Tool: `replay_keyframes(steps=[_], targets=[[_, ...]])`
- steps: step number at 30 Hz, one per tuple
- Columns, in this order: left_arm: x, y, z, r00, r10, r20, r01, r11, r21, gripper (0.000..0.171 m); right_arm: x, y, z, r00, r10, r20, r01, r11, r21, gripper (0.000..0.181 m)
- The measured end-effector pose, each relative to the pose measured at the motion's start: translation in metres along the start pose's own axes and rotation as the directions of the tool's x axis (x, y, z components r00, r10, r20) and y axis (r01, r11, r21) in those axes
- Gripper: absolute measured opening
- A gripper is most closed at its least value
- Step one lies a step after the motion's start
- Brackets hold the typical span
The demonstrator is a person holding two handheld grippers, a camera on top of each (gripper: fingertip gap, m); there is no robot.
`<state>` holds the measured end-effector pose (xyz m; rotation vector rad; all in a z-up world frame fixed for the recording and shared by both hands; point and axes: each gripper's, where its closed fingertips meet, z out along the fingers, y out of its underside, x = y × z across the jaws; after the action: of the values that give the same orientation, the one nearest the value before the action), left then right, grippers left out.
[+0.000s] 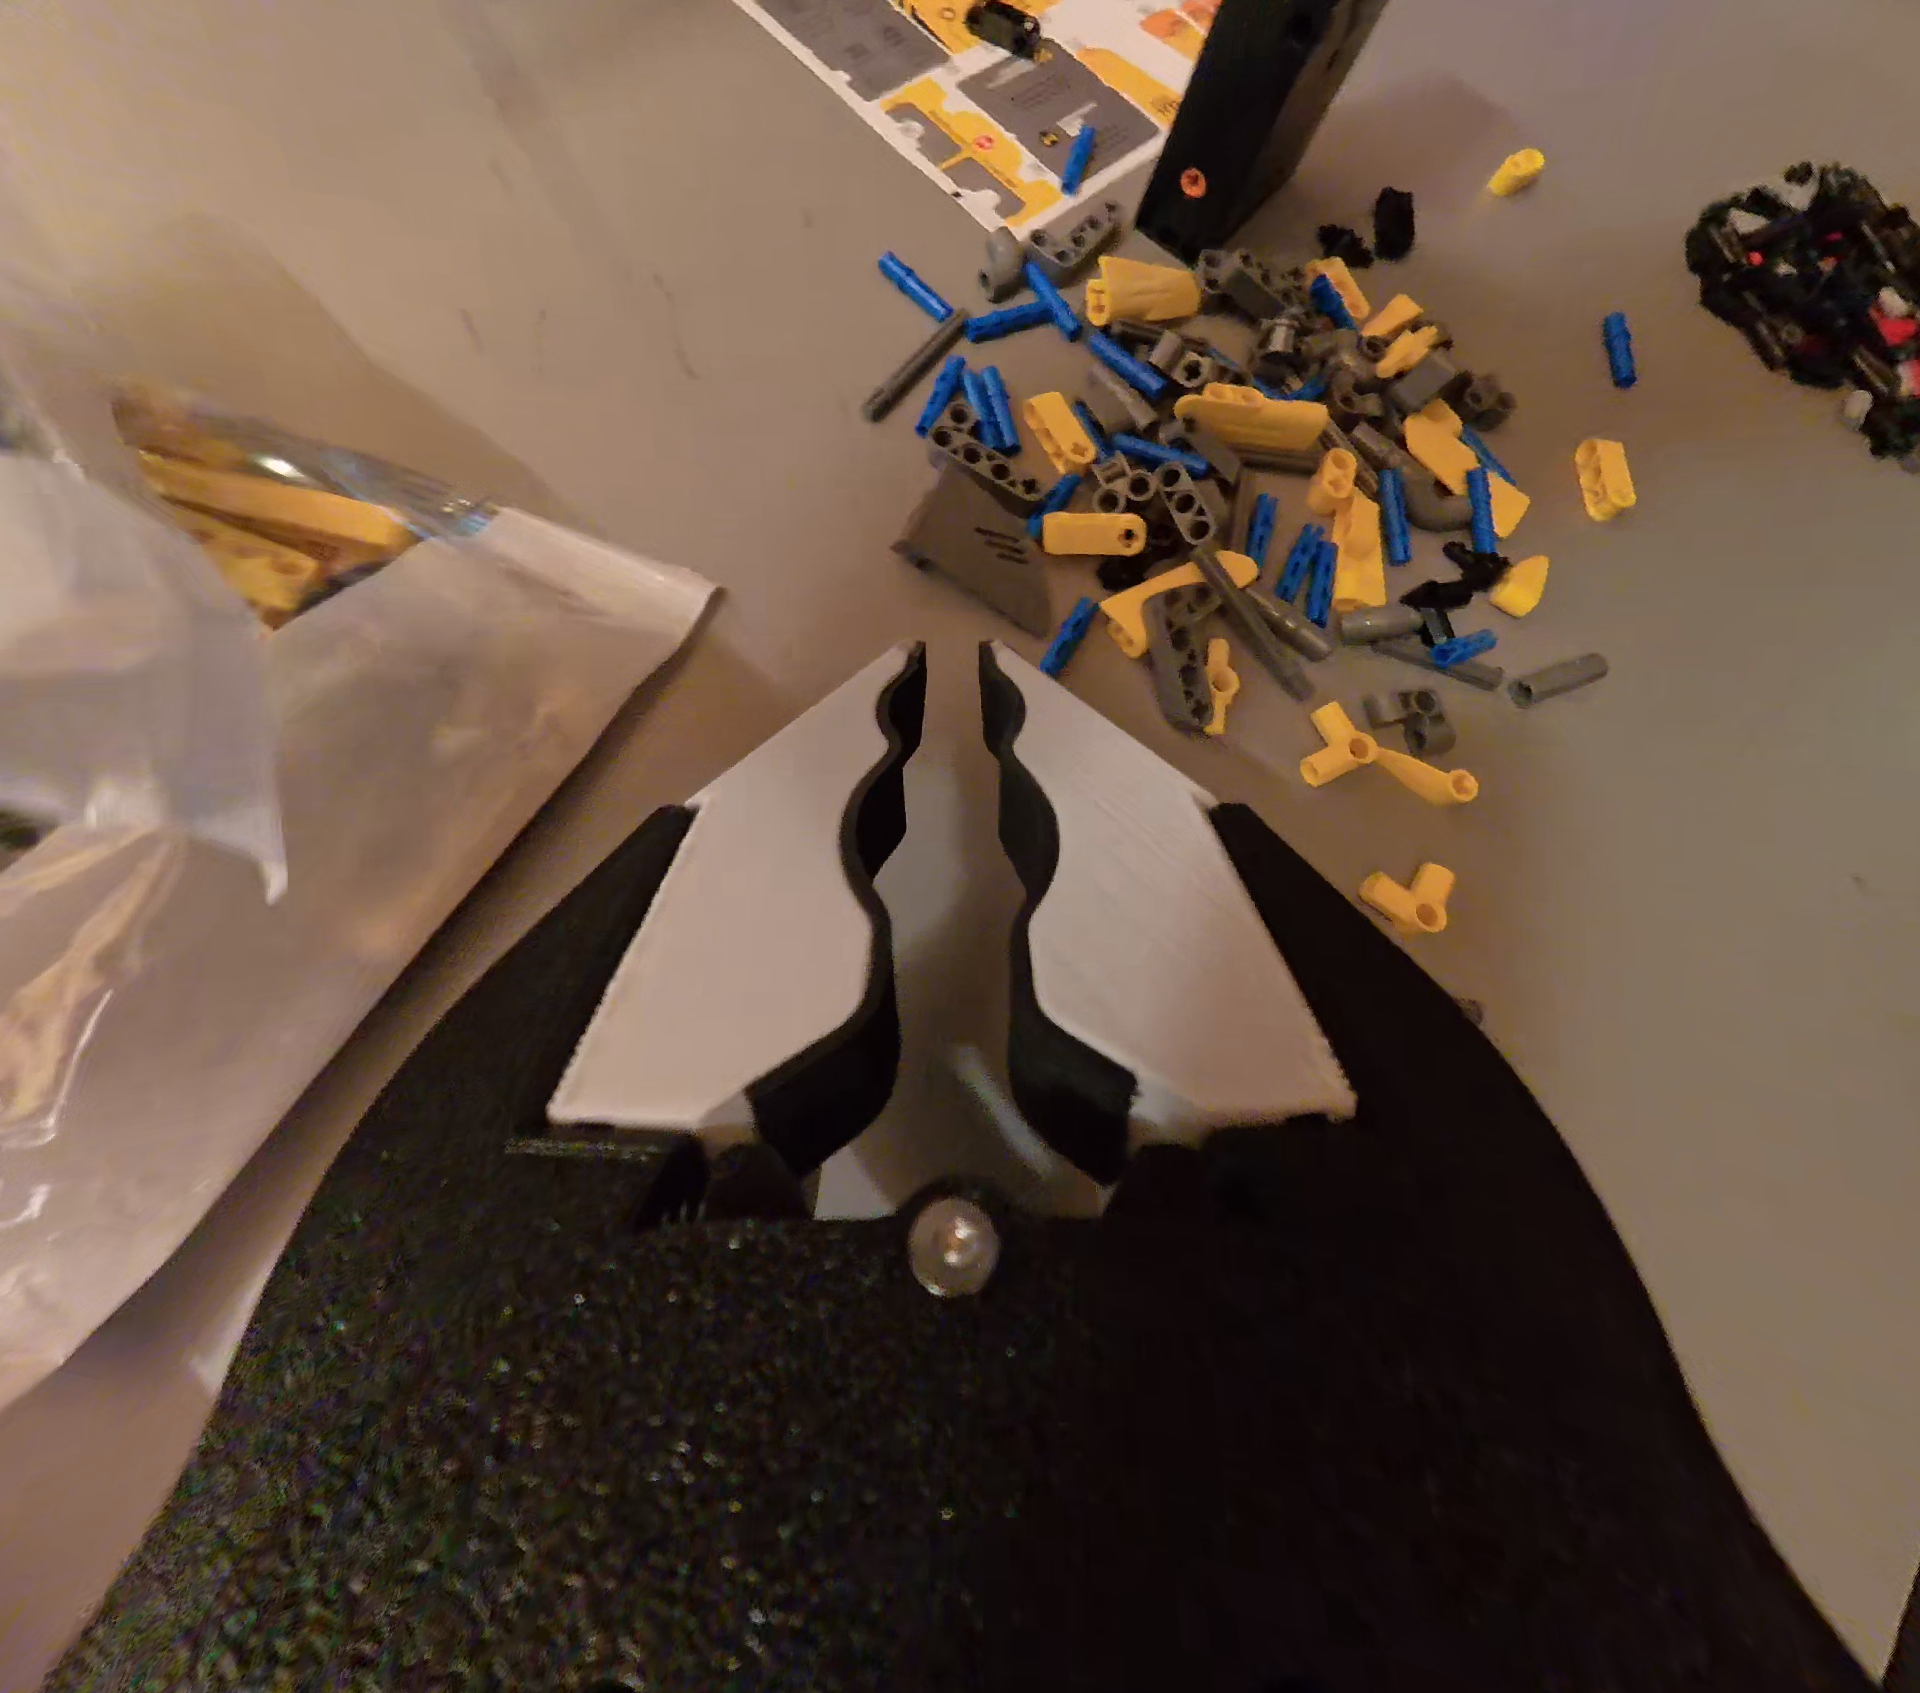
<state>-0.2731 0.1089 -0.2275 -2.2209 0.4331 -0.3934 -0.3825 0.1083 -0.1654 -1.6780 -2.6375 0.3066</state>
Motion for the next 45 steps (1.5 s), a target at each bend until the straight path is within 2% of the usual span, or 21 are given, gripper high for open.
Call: replay_keyframes(steps=[3,7,11,16,25,27,29,30,33,37,42,45], targets=[[0.012,0.004,0.004,0.998,0.043,-0.044,-0.044,0.999,-0.026,0.009,-0.022,0.011,0.01,0.994,-0.052,0.092,0.055,0.998,-0.037,0.001],[0.019,0.009,0.008,0.995,0.08,-0.062,-0.084,0.995,-0.053,0.009,-0.018,0.02,0.026,0.999,-0.036,0.039,0.039,0.996,-0.077,0.004],[0.017,0.01,0.008,0.996,0.068,-0.06,-0.071,0.996,-0.057,0.009,-0.003,0.008,0.009,0.999,0.032,0.01,-0.032,0.999,0.013,0.006],[0.017,0.008,0.007,0.996,0.065,-0.061,-0.068,0.996,-0.051,0.009,0.005,0.004,-0.011,0.988,0.142,0.064,-0.148,0.985,0.092,0.007],[0.016,0.01,0.008,0.996,0.068,-0.054,-0.072,0.996,-0.058,0.009,0.022,-0.006,-0.031,0.973,0.229,0.017,-0.227,0.946,0.231,0.003],[0.015,0.01,0.008,0.997,0.066,-0.051,-0.069,0.996,-0.058,0.009,0.035,-0.013,-0.045,0.97,0.236,-0.061,-0.209,0.936,0.285,0.0],[0.015,0.009,0.008,0.997,0.066,-0.049,-0.069,0.996,-0.056,0.009,0.053,-0.025,-0.073,0.956,0.25,-0.155,-0.177,0.91,0.375,0.0],[0.015,0.009,0.008,0.997,0.067,-0.049,-0.069,0.996,-0.056,0.009,0.056,-0.033,-0.087,0.955,0.25,-0.161,-0.163,0.893,0.419,0.0],[0.015,0.009,0.008,0.997,0.067,-0.048,-0.07,0.996,-0.055,0.009,0.038,-0.063,-0.114,0.976,0.208,-0.058,-0.148,0.84,0.522,0.0],[0.015,0.009,0.007,0.997,0.067,-0.05,-0.069,0.996,-0.054,0.009,0.015,-0.08,-0.089,0.993,0.114,-0.041,-0.082,0.882,0.463,0.002],[0.015,0.01,0.008,0.996,0.072,-0.046,-0.074,0.996,-0.057,0.009,0.013,-0.085,-0.055,0.992,0.121,-0.038,-0.098,0.922,0.375,0.004],[0.014,0.01,0.008,0.996,0.073,-0.042,-0.076,0.995,-0.059,0.009,0.005,-0.08,-0.041,0.995,0.096,0.007,-0.093,0.946,0.311,0.005]])
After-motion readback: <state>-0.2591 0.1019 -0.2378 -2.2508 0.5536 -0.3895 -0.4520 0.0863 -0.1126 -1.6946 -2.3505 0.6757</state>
